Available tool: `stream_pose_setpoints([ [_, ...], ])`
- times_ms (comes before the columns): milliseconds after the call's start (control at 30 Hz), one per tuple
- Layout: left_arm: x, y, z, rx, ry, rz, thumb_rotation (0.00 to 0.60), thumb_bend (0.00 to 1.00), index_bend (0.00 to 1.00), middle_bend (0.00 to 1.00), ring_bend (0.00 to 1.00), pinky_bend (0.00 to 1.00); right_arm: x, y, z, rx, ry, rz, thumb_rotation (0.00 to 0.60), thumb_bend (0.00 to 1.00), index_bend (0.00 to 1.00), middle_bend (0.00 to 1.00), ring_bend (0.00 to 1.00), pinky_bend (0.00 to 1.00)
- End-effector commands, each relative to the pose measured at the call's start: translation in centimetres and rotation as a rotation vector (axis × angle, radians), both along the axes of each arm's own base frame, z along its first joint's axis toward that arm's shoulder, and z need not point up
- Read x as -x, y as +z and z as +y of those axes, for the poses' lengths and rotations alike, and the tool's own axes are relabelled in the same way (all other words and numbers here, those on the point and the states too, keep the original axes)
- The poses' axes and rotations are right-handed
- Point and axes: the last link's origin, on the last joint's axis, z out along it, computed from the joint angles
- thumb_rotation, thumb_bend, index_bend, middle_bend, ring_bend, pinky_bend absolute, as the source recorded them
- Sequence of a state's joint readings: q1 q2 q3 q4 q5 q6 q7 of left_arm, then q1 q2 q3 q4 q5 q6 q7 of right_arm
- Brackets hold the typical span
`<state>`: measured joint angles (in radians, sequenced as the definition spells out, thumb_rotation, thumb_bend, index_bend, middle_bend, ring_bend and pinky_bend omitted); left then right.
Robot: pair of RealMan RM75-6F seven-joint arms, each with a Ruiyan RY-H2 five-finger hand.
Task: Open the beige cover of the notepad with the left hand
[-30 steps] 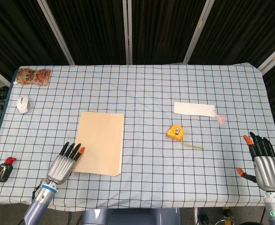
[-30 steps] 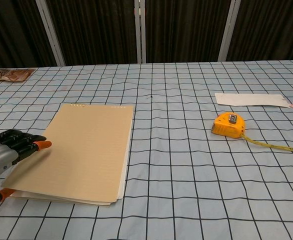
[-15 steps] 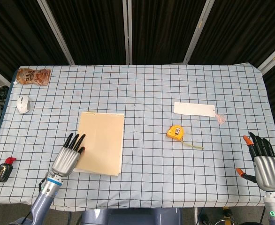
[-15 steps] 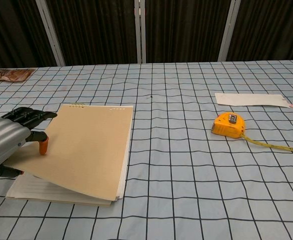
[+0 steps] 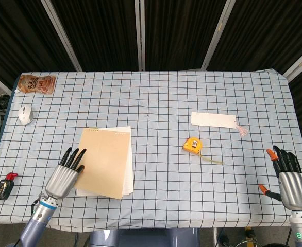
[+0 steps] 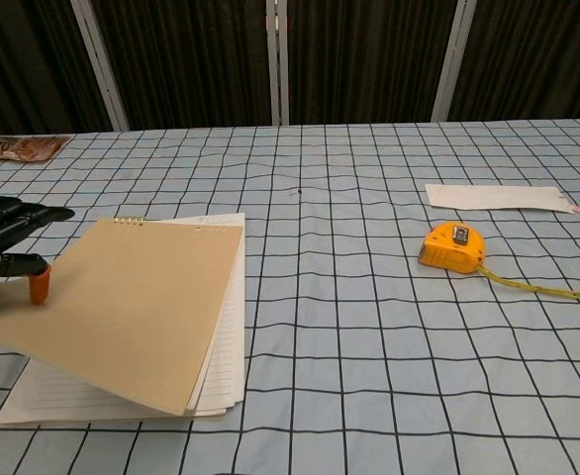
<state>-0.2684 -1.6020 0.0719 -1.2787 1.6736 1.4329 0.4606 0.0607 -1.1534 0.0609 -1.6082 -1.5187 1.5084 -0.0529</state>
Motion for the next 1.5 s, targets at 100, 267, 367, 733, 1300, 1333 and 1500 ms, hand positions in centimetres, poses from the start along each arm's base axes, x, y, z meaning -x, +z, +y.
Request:
stream_pose_setpoints([
  [100, 1.5, 2.3, -3.0, 0.005, -0.030, 0.014, 0.600, 0.55, 0.87, 0.01, 0.00, 0.00, -0.1, -0.1, 0.1, -0.004, 0.000, 0.002, 0.600, 0.04, 0.11, 0.00, 0.00, 0.00],
  [267, 2.4, 3.7, -5.4, 0.019, -0.051, 0.031, 0.600, 0.55, 0.87, 0.02, 0.00, 0.00, -0.2, 0.0, 0.1, -0.005, -0.001, 0.000, 0.600, 0.04, 0.11, 0.00, 0.00, 0.00],
  [367, 2.9, 4.3, -6.6, 0.033, -0.060, 0.040, 0.600, 0.55, 0.88, 0.02, 0.00, 0.00, -0.2, -0.1, 0.1, -0.007, 0.000, 0.001, 0.600, 0.04, 0.11, 0.00, 0.00, 0.00],
  [733, 3.6, 6.2, -9.1, 0.073, 0.009, -0.002, 0.600, 0.55, 0.88, 0.02, 0.00, 0.00, -0.3, -0.1, 0.2, -0.006, 0.006, 0.002, 0.600, 0.04, 0.11, 0.00, 0.00, 0.00],
  [1300, -4.6, 8.9, 2.2, -0.016, 0.169, -0.203, 0.600, 0.55, 0.88, 0.01, 0.00, 0.00, -0.3, 0.7, 0.1, 0.019, 0.022, -0.013, 0.600, 0.04, 0.11, 0.00, 0.00, 0.00],
  [1333, -5.1, 9.2, 3.3, -0.021, 0.195, -0.230, 0.600, 0.55, 0.88, 0.00, 0.00, 0.00, -0.2, 0.7, 0.1, 0.018, 0.018, -0.013, 0.600, 0.04, 0.11, 0.00, 0.00, 0.00],
  [1500, -6.3, 9.8, 7.8, -0.047, 0.267, -0.303, 0.600, 0.55, 0.88, 0.00, 0.00, 0.00, 0.2, 0.5, -0.1, 0.010, 0.003, -0.013, 0.600, 0.04, 0.11, 0.00, 0.00, 0.00],
])
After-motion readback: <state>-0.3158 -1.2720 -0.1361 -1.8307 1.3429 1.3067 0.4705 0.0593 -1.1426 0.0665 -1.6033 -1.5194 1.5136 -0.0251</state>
